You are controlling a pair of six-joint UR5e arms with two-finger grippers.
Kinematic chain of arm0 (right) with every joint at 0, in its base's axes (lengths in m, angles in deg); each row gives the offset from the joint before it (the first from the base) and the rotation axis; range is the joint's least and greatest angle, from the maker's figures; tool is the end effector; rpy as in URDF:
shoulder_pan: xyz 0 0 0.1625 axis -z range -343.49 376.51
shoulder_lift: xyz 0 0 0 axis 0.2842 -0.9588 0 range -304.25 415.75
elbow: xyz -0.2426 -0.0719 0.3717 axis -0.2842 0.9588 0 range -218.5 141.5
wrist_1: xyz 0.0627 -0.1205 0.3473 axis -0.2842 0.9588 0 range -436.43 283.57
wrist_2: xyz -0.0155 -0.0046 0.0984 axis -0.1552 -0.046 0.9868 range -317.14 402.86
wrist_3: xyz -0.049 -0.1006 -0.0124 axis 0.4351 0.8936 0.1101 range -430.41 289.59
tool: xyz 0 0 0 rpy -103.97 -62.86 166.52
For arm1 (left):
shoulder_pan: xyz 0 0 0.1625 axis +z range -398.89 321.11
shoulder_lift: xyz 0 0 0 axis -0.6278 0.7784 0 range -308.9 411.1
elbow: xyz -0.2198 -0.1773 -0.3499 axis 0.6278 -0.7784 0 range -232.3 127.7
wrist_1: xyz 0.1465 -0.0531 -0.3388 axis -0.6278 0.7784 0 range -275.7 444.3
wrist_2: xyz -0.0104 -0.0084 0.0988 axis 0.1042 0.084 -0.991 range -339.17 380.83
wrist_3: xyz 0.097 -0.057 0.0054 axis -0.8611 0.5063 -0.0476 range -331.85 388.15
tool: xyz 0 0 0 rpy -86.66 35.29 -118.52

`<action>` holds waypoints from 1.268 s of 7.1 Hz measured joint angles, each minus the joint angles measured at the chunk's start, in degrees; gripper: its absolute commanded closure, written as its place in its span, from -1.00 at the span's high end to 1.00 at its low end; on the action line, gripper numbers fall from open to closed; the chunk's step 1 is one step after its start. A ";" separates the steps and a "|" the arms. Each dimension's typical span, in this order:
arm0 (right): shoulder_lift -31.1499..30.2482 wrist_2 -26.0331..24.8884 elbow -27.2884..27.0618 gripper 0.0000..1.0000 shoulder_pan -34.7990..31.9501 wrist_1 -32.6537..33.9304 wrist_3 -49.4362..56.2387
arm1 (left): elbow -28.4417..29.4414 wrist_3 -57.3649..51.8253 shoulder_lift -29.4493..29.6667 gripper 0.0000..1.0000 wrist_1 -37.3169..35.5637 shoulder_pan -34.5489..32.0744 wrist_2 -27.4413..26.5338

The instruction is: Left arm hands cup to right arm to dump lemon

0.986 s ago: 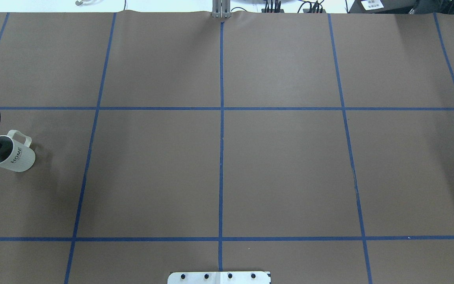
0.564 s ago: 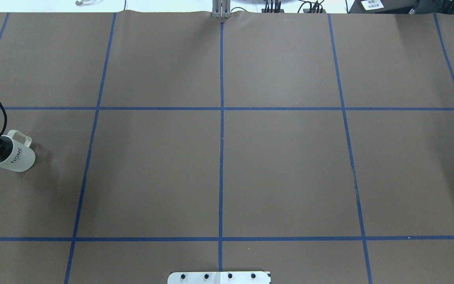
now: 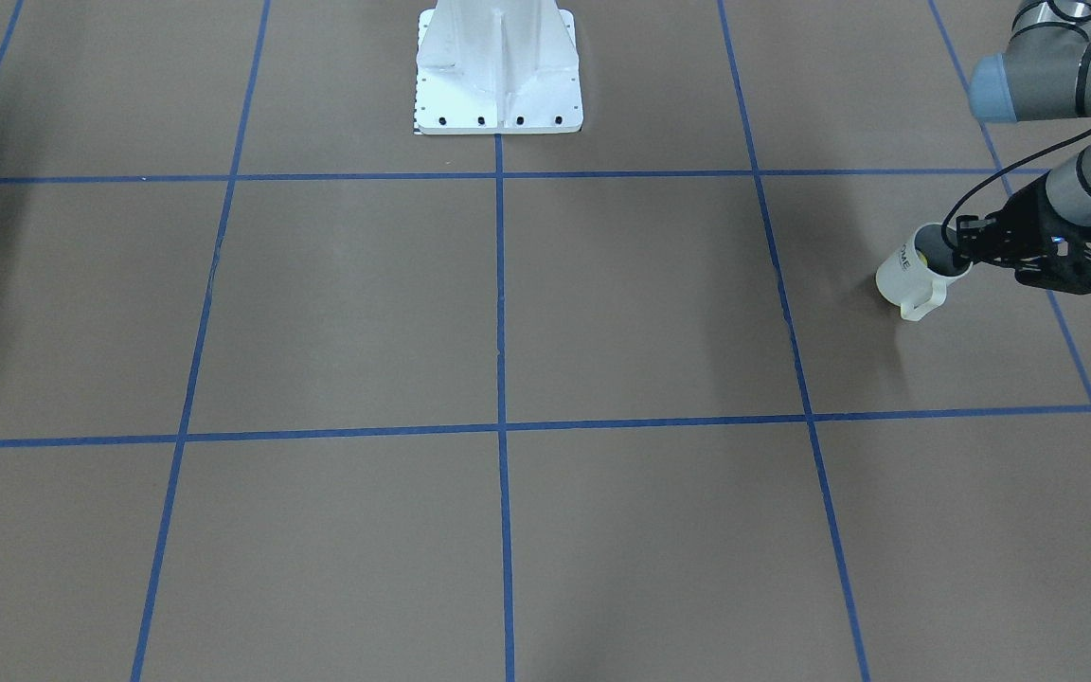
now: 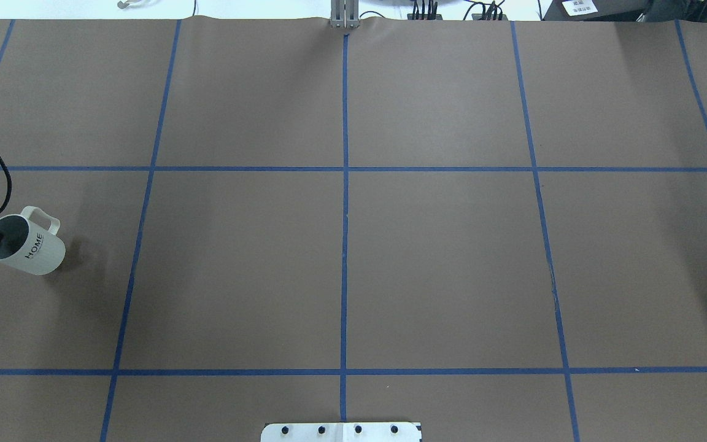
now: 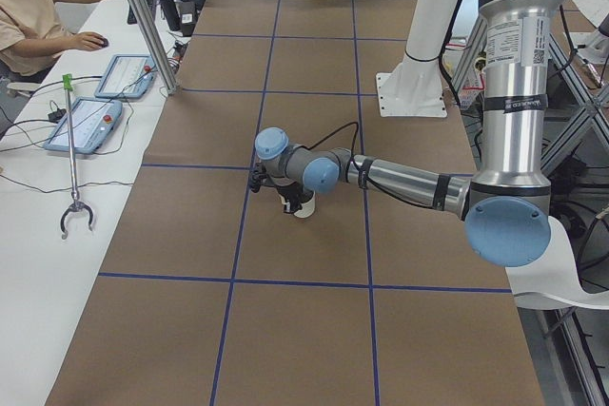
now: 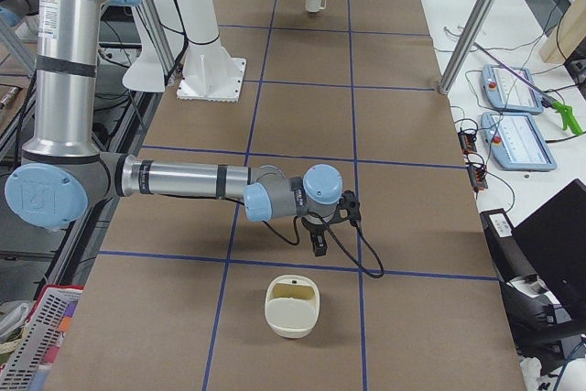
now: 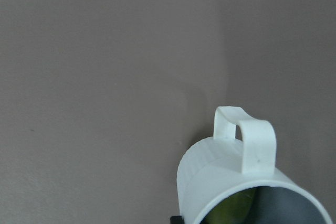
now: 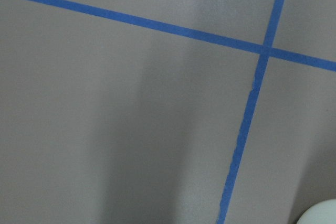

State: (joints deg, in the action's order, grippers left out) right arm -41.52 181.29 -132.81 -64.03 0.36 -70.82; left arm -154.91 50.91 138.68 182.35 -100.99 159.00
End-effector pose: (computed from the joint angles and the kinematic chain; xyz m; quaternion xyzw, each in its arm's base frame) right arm -0.0177 -0.4049 0.6823 0.0460 -0.4141 -0.1082 0.9026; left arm 0.1632 -0.4138 0.5903 -0.0416 0.4261 0.1050 0.8976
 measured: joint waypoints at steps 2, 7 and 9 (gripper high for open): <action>0.26 0.17 -0.24 1.00 0.08 -0.13 -0.34 | -6.56 1.81 0.90 -1.00 -9.46 -1.19 0.77; 0.24 2.51 -2.33 1.00 3.53 -18.40 -12.94 | -13.00 26.83 14.79 -1.00 -17.98 2.51 0.43; 1.78 -1.32 -2.54 0.99 11.04 -32.29 -25.92 | -12.59 38.99 24.61 -1.00 -22.77 8.26 0.02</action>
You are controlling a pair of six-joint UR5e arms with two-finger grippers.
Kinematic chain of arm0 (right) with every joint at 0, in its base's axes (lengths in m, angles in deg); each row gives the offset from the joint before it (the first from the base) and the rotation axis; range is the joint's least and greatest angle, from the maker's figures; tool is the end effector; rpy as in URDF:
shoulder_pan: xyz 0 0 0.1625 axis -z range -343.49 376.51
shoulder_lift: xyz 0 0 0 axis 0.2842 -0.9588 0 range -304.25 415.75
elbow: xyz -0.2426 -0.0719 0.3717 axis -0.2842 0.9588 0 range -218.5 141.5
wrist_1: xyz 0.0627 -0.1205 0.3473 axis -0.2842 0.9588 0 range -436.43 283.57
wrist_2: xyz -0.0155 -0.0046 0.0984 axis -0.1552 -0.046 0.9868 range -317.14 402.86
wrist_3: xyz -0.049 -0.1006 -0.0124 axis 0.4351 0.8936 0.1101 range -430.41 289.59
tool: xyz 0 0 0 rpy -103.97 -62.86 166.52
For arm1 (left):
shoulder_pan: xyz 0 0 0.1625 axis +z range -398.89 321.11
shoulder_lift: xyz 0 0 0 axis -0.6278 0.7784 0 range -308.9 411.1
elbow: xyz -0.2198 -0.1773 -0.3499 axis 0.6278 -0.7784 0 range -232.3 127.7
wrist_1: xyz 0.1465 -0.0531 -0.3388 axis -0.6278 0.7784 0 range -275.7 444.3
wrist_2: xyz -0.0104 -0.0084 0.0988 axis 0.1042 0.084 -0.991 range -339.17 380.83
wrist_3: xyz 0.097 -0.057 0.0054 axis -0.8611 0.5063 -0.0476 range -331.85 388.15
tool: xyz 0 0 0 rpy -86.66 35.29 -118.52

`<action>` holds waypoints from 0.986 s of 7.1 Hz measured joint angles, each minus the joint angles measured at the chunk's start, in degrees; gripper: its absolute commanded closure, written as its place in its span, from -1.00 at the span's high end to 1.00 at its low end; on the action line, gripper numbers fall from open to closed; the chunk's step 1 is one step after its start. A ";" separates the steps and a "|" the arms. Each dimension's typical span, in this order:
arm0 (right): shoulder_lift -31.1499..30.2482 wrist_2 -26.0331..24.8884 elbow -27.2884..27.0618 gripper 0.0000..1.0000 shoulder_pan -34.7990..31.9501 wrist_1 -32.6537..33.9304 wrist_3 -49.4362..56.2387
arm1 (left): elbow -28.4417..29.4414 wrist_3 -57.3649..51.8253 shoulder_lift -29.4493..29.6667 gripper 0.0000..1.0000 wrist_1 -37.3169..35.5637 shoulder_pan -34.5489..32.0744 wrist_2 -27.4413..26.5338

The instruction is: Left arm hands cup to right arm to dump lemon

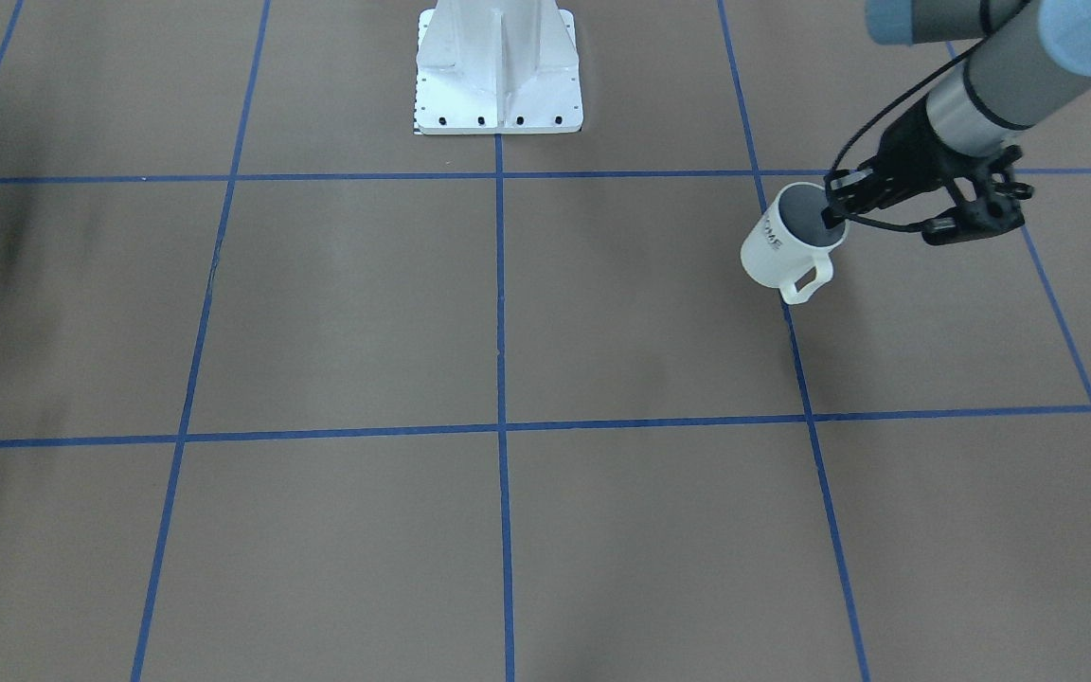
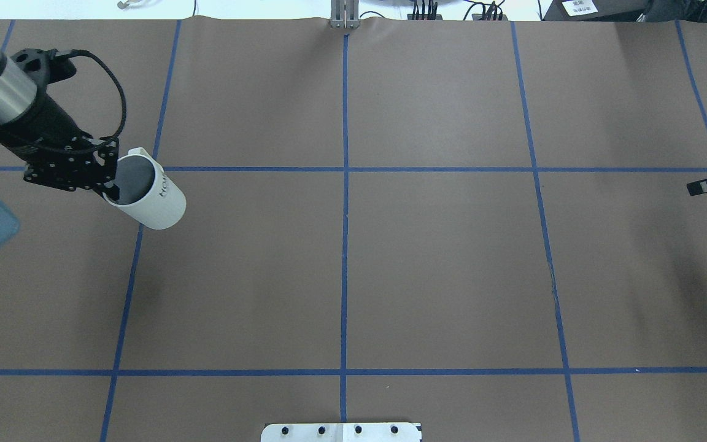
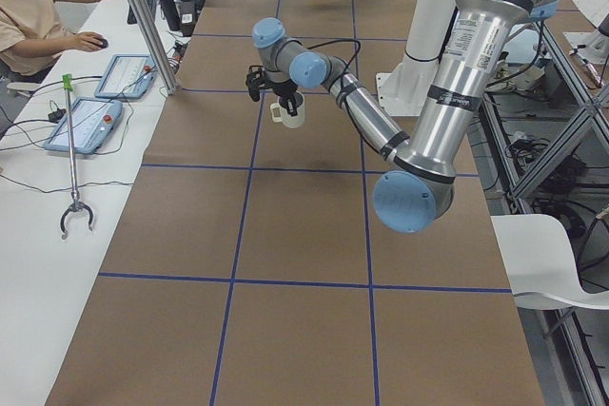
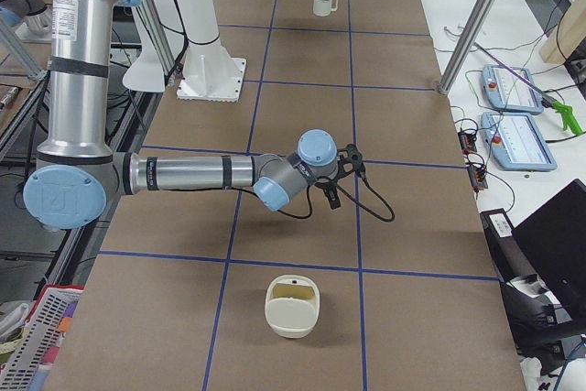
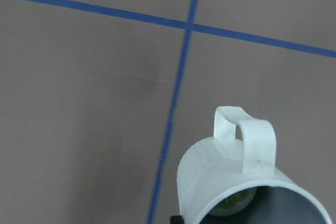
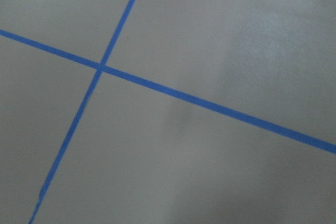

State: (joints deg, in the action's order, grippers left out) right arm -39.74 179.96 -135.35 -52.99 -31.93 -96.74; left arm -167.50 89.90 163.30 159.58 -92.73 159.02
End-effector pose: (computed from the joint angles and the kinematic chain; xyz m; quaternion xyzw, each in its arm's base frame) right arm -0.1027 -0.4198 0.5815 0.1887 -0.4813 -0.1159 0.8481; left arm 0.2729 -0.4572 0.3318 -0.1268 0.4510 -0.0820 0.8797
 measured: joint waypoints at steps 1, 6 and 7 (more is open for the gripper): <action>1.32 -6.25 -0.16 0.99 5.85 -8.01 -6.97 | 0.71 5.81 4.44 -1.00 -1.27 3.43 -1.11; 9.73 -38.45 -5.76 0.99 29.23 -19.65 -21.05 | 17.58 22.69 26.61 -1.00 -2.23 10.72 -6.09; 11.62 -47.14 -6.51 0.99 35.13 -19.64 -20.94 | 21.75 24.39 30.21 -1.00 -2.24 11.04 -6.87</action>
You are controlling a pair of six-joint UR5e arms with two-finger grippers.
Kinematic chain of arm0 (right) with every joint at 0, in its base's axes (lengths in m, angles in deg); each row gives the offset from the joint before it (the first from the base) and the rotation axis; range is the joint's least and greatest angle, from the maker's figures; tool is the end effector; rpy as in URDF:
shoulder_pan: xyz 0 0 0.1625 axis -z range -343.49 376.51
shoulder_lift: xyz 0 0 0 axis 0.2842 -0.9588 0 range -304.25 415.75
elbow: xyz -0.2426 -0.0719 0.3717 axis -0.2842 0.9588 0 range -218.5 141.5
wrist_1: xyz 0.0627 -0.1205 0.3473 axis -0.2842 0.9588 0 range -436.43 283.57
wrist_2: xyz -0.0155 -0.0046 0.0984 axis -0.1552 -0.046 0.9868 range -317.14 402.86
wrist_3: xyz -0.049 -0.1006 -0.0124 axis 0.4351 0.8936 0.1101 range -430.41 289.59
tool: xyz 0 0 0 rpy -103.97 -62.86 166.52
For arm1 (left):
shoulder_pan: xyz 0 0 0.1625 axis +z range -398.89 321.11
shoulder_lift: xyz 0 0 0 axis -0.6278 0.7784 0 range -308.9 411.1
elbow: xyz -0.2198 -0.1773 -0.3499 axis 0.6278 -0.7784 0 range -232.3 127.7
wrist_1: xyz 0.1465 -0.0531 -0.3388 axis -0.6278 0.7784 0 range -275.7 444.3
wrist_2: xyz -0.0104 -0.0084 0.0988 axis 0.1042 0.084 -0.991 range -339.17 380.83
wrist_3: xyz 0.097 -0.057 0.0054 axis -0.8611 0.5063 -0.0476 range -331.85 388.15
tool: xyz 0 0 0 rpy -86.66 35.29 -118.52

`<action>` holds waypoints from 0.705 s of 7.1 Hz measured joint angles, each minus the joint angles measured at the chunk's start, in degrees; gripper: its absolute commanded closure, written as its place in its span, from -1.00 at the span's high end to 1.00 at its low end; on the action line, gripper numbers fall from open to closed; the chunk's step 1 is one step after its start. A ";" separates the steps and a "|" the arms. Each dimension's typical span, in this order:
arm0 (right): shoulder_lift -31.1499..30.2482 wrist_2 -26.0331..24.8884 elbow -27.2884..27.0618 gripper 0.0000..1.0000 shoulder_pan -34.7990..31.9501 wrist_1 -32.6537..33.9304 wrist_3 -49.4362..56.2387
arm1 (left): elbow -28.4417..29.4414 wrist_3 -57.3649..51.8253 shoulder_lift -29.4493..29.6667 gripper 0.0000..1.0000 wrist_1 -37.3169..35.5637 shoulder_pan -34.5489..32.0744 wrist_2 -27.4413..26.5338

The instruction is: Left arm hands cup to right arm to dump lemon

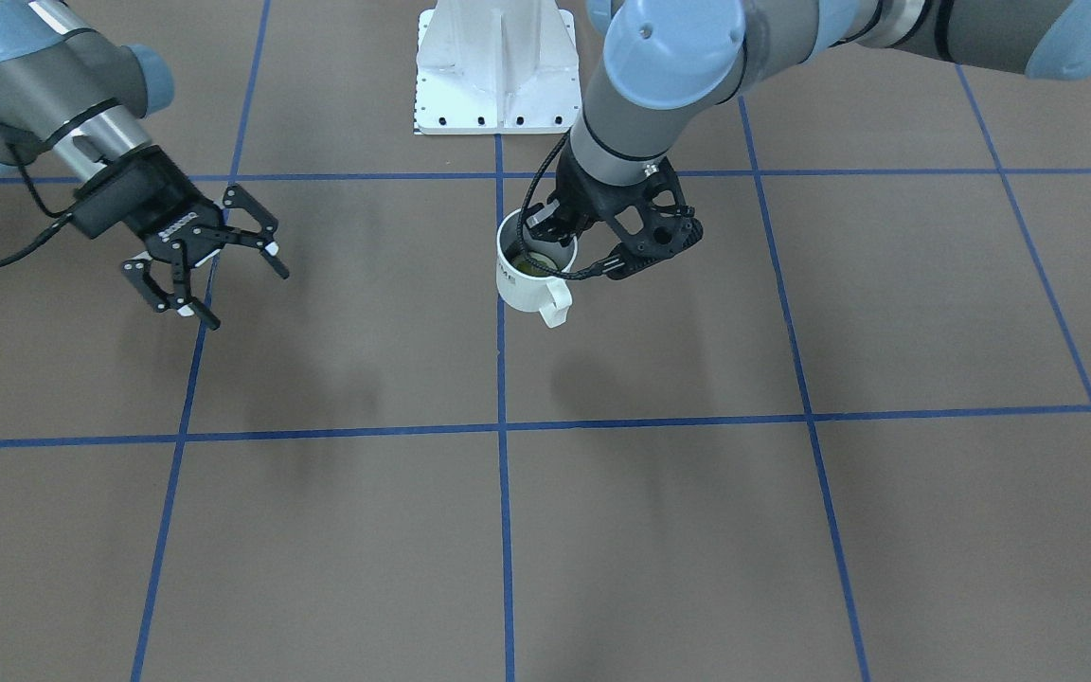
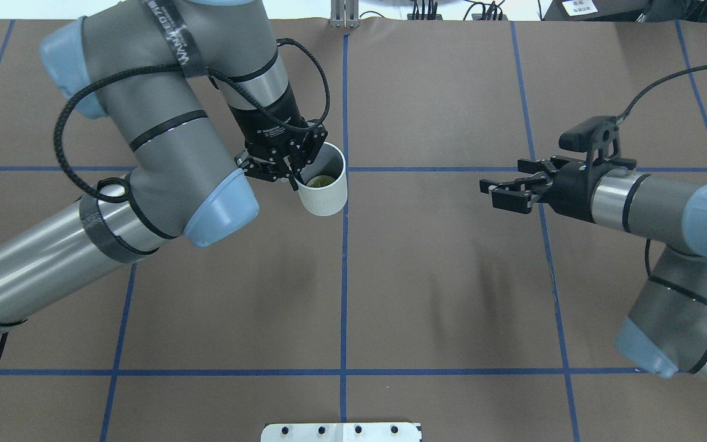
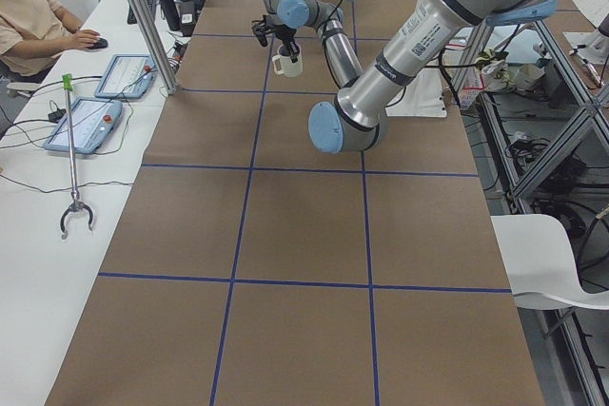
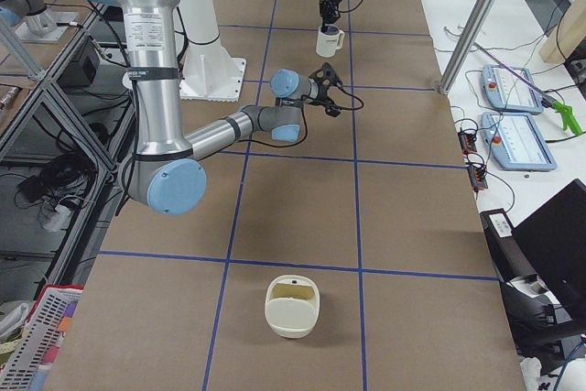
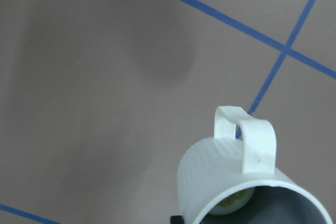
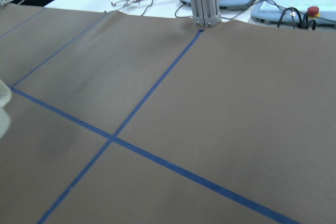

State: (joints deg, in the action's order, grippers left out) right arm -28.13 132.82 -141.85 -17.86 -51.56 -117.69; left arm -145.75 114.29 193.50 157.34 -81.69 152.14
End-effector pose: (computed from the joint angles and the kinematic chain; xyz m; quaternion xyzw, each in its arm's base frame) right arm -0.3355 -0.3911 0.4049 0.4195 -0.5262 -0.0537 0.7377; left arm 0.4607 -0.5071 0.1518 -0.1821 0.4178 -0.1834 0.8710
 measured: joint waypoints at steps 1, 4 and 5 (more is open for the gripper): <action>1.93 -9.38 -0.42 0.99 6.19 0.14 0.40 | 3.31 1.82 2.68 -1.00 0.00 0.13 -0.47; 6.87 -29.65 -0.61 0.99 19.23 1.64 4.20 | 12.24 5.07 9.07 -1.00 -0.30 0.08 -0.70; 9.05 -35.35 -0.46 0.99 22.17 4.40 5.64 | 13.03 5.33 9.52 -1.00 -0.36 0.16 -0.69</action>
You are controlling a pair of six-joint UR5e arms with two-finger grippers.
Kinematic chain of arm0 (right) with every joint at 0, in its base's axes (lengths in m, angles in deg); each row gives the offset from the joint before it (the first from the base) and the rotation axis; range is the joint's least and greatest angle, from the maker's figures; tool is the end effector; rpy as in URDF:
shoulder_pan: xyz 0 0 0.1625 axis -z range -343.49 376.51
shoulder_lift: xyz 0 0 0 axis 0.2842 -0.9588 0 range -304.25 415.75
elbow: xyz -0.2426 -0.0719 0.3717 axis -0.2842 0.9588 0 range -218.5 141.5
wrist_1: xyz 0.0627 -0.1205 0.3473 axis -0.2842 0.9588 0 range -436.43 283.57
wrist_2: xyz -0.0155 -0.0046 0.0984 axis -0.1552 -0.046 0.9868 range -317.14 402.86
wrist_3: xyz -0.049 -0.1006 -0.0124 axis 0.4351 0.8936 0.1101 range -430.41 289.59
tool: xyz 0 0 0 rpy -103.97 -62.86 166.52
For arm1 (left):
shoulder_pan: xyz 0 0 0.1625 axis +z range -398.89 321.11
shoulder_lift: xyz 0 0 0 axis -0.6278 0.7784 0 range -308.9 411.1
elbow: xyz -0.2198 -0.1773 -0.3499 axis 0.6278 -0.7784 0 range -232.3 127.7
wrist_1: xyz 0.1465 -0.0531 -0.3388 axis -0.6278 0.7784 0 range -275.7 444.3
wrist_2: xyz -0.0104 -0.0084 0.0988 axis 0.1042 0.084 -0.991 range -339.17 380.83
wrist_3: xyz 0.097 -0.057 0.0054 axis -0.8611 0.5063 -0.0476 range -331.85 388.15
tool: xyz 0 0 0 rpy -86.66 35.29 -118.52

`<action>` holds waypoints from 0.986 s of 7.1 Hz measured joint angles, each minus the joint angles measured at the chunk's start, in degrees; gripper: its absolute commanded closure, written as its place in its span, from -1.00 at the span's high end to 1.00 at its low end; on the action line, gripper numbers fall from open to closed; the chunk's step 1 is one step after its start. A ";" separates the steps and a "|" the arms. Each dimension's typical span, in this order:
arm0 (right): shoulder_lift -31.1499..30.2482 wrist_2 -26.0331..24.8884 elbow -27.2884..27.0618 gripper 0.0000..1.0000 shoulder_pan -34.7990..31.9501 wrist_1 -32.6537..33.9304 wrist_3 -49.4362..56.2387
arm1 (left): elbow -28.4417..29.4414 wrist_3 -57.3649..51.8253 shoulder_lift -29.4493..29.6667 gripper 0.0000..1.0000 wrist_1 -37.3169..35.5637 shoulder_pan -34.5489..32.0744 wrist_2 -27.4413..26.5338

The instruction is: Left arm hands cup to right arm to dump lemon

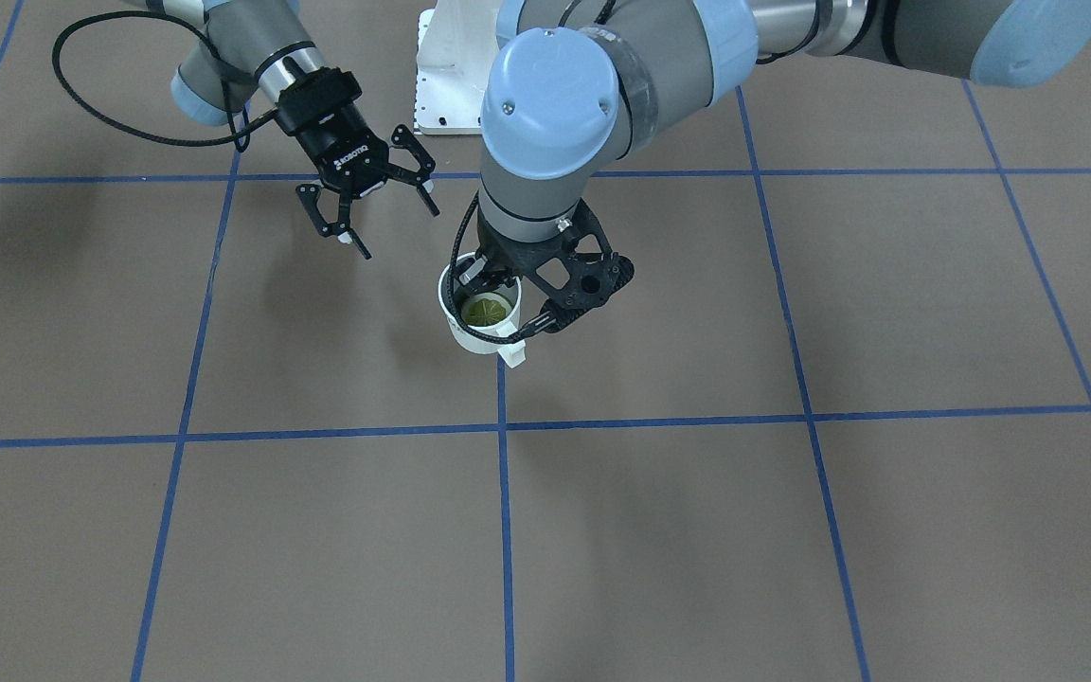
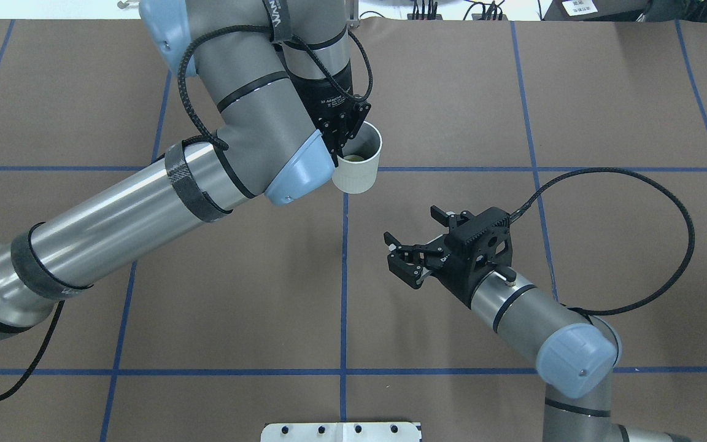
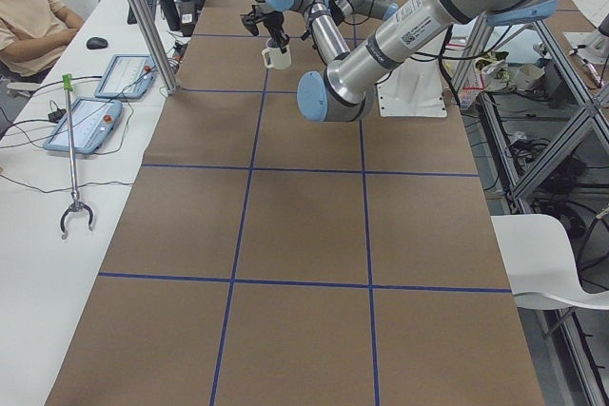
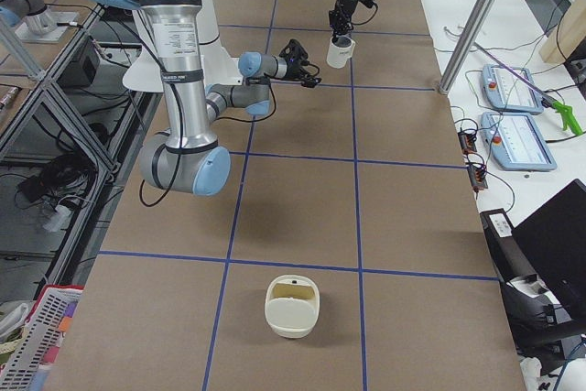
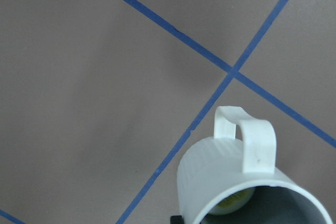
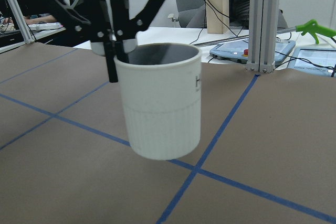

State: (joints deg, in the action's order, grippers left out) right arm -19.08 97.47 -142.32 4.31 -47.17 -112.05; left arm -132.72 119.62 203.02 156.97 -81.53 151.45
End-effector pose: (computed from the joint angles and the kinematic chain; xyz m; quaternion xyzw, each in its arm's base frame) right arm -0.4609 -0.3028 0.3285 0.5249 -0.4718 -0.0058 0.7085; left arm 0.5039 -0.5456 0.1112 -0.2107 0.3805 -0.2391 0.8681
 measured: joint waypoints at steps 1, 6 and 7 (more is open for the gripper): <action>2.93 -4.98 0.28 0.99 2.05 3.54 1.25 | 0.23 0.13 0.15 -1.00 -0.05 0.10 0.04; 9.55 -14.35 2.53 0.98 3.29 6.89 -0.27 | -4.01 0.19 -0.17 -1.00 -1.88 1.11 0.33; 9.91 -14.94 3.20 0.98 2.96 6.87 -1.42 | -5.48 0.19 -0.18 -1.00 -3.21 1.18 0.39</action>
State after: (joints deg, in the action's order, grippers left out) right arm -9.16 82.53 -139.11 7.27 -40.30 -113.47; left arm -138.20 119.81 202.84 153.76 -80.36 151.84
